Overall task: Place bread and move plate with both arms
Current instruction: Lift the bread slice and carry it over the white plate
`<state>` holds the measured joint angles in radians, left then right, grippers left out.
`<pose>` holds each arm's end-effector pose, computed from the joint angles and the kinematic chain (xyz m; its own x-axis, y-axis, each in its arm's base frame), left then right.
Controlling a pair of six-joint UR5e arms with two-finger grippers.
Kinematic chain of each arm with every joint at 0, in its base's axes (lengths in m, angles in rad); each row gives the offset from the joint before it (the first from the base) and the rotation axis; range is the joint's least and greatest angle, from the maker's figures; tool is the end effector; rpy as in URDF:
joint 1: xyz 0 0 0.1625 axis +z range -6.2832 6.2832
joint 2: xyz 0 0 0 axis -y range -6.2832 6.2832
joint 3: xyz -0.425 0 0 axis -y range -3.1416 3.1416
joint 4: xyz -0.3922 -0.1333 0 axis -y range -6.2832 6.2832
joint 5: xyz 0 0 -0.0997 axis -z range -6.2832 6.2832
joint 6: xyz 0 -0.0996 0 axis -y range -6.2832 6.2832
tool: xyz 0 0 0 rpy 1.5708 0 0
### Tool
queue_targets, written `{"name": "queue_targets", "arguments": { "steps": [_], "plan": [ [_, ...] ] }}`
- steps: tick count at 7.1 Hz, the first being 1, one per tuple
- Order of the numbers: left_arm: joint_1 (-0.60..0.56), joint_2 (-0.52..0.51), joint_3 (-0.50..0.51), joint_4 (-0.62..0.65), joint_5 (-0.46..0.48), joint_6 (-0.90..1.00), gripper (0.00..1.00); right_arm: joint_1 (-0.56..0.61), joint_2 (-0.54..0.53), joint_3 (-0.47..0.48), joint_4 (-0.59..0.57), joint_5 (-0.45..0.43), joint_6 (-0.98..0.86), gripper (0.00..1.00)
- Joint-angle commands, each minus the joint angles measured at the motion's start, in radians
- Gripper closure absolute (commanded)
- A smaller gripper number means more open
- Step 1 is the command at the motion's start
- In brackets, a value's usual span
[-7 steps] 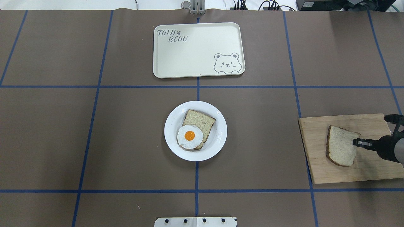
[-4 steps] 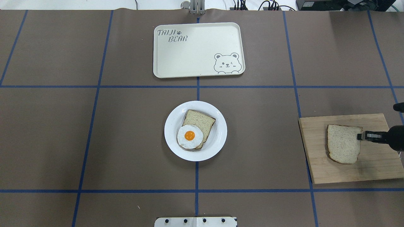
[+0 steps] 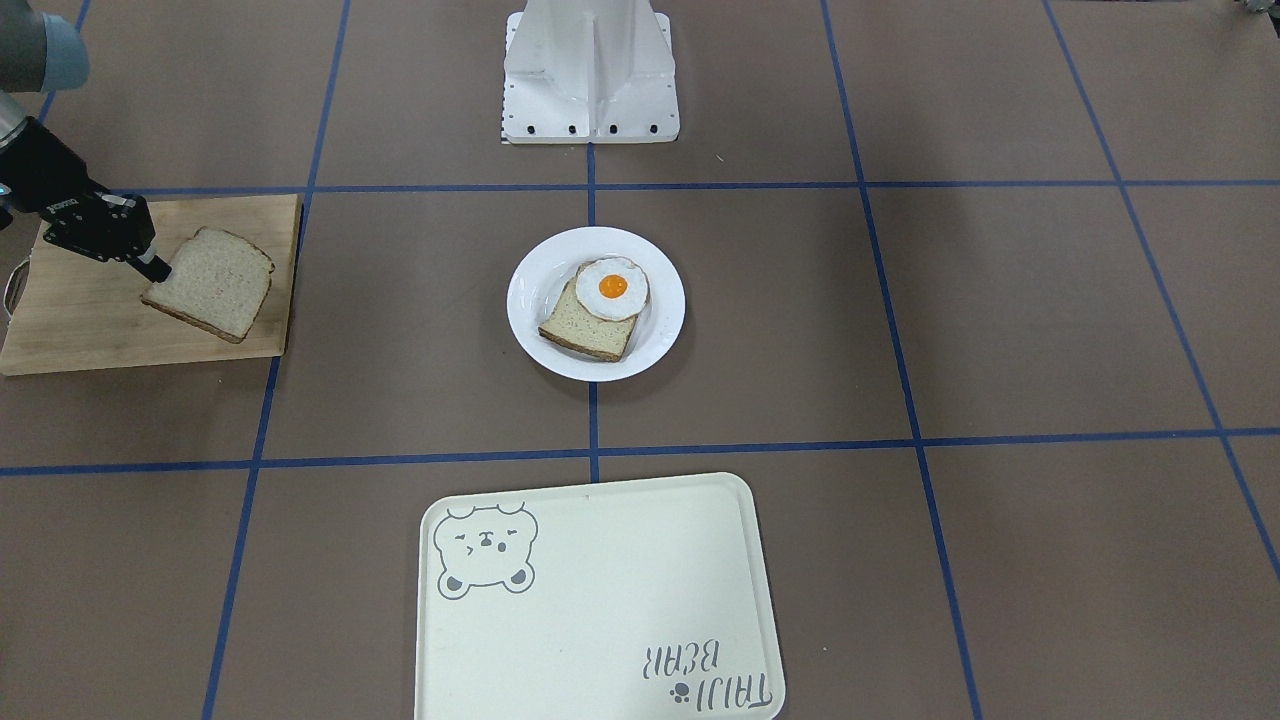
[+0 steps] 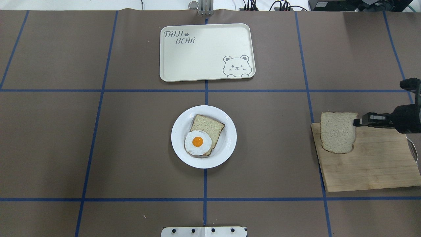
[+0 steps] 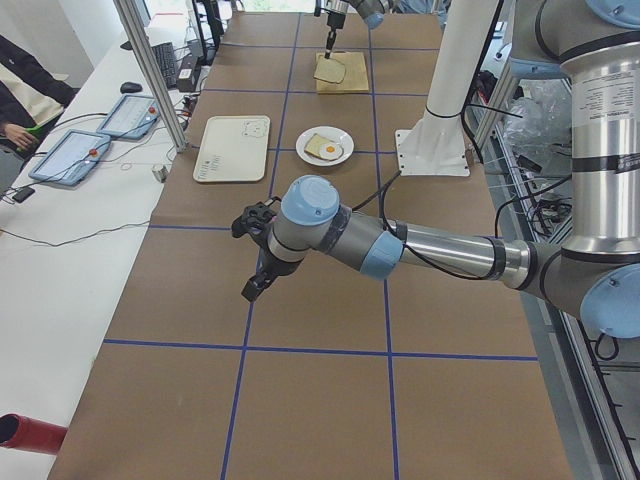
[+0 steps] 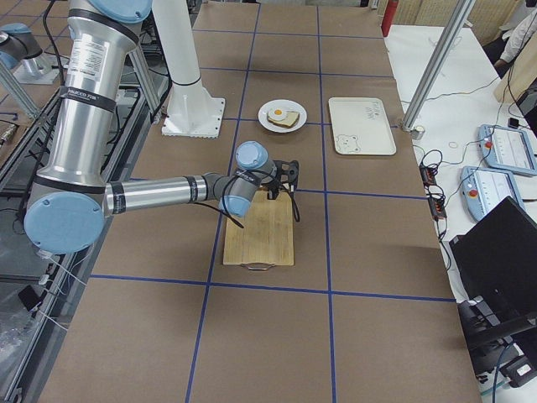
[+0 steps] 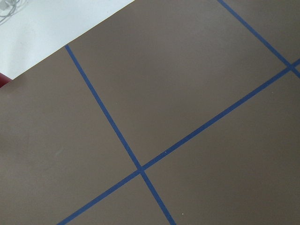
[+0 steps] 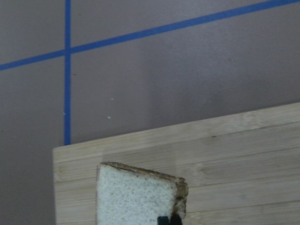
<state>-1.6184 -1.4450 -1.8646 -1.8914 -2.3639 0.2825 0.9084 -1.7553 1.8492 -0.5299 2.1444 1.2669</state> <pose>-0.0839 -0.4507 0.5335 0.7001 0.5346 -0.4734 -0.1594 0.7632 0.6262 -0.2022 -0.3882 0.4885 0.3555 0.0471 0.9335 -0.2656 0.9627 0.0526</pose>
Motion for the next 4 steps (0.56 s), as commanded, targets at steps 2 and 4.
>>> {"name": "queue_targets", "arguments": {
  "steps": [2,4],
  "plan": [
    [0.000,0.000,0.007,0.000,0.000,0.000,0.02,-0.048,0.254,0.001,-0.007,-0.027,0.241,1.00],
    [0.000,0.000,0.008,0.000,0.000,-0.002,0.02,-0.220,0.383,-0.001,-0.016,-0.238,0.314,1.00]
  ]
}}
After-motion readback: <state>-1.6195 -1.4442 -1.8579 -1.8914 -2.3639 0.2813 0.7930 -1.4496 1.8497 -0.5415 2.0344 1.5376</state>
